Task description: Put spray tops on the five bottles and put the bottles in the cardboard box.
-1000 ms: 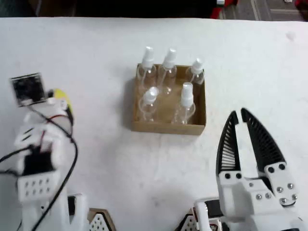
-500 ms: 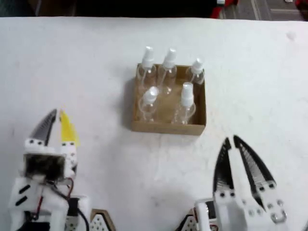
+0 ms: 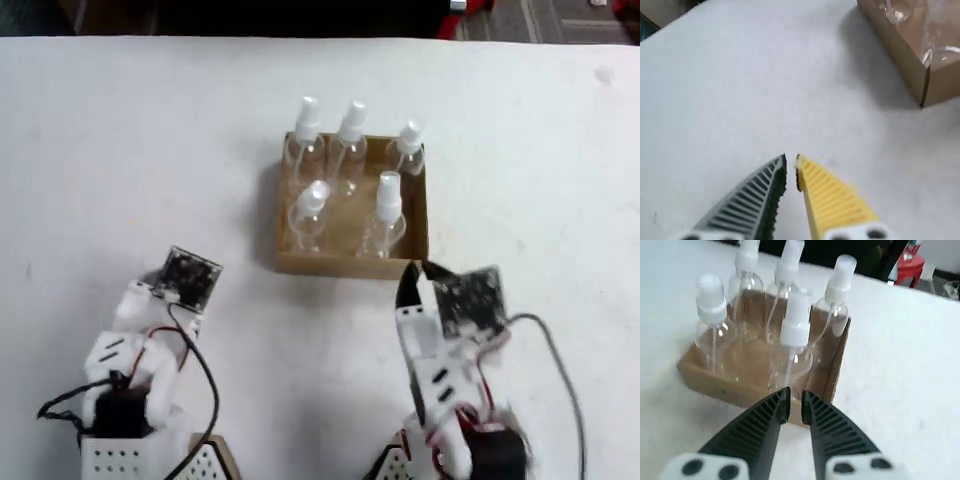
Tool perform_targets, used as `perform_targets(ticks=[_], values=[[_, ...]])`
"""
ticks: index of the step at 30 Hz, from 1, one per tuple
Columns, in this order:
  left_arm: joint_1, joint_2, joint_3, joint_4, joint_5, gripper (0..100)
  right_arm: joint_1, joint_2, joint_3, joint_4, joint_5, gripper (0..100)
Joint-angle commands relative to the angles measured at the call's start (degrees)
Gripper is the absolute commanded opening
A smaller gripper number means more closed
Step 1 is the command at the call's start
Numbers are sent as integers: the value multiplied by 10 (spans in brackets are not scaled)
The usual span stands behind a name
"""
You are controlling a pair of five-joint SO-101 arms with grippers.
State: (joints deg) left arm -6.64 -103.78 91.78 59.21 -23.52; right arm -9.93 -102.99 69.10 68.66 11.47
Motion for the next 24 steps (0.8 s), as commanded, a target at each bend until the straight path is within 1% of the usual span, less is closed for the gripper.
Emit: perform_targets(ticks=[1,3,4,8,10,12,15,20,21,24], values=[[7,-7,36,-28,-5,46,7,-5,116,-64,4,28],[7,-7,47,-28,-2,46,7,-5,168,-93,4,28],[7,-7,51,-27,13,46,7,-5,192,-108,3,28],[0,-7,52,-24,128,46,7,-5,270,-150,3,28],[-9,-7,52,-23,173,46,7,-3,277,-141,2,27],[-22,-7,52,-11,200,46,7,-3,277,-118,2,28],[-34,-7,52,30,205,46,7,-3,277,-72,2,26],[-33,-7,52,121,205,46,6,-3,277,45,2,24],[-33,-7,52,145,205,42,8,-3,277,45,2,23],[-48,-7,52,145,205,42,45,-3,277,43,2,23]])
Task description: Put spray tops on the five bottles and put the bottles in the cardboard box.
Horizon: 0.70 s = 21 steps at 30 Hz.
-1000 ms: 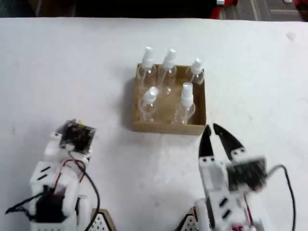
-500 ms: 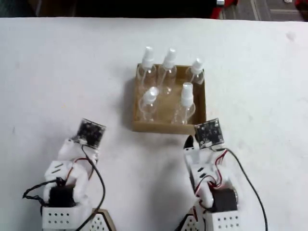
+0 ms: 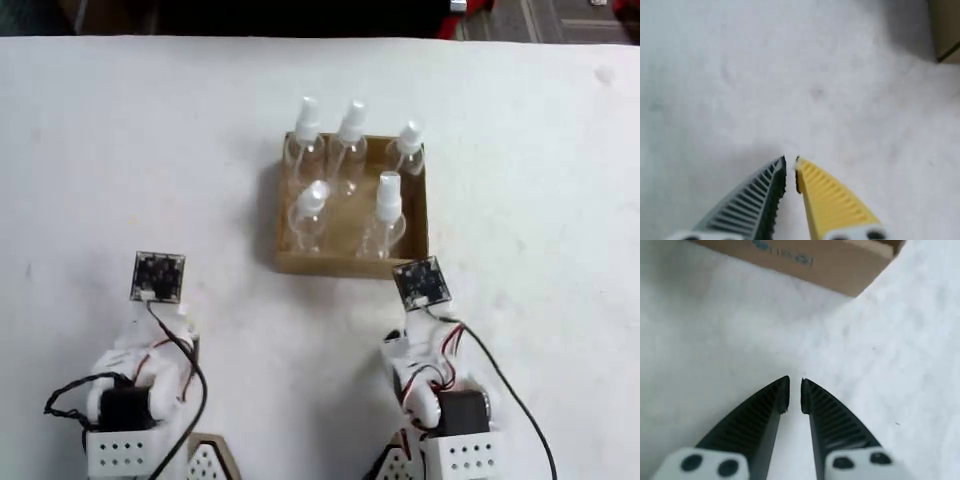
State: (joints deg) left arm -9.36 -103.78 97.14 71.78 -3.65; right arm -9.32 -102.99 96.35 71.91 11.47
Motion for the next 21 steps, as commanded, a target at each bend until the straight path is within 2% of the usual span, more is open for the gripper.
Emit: perform_targets(ticks=[1,4,21], values=[[-24,-7,-2,19,5,42,53,-3,4,10,2,23],[-23,-7,-2,19,-9,42,76,-3,4,10,2,23],[-18,-7,-2,18,-11,46,82,-3,4,10,3,23]])
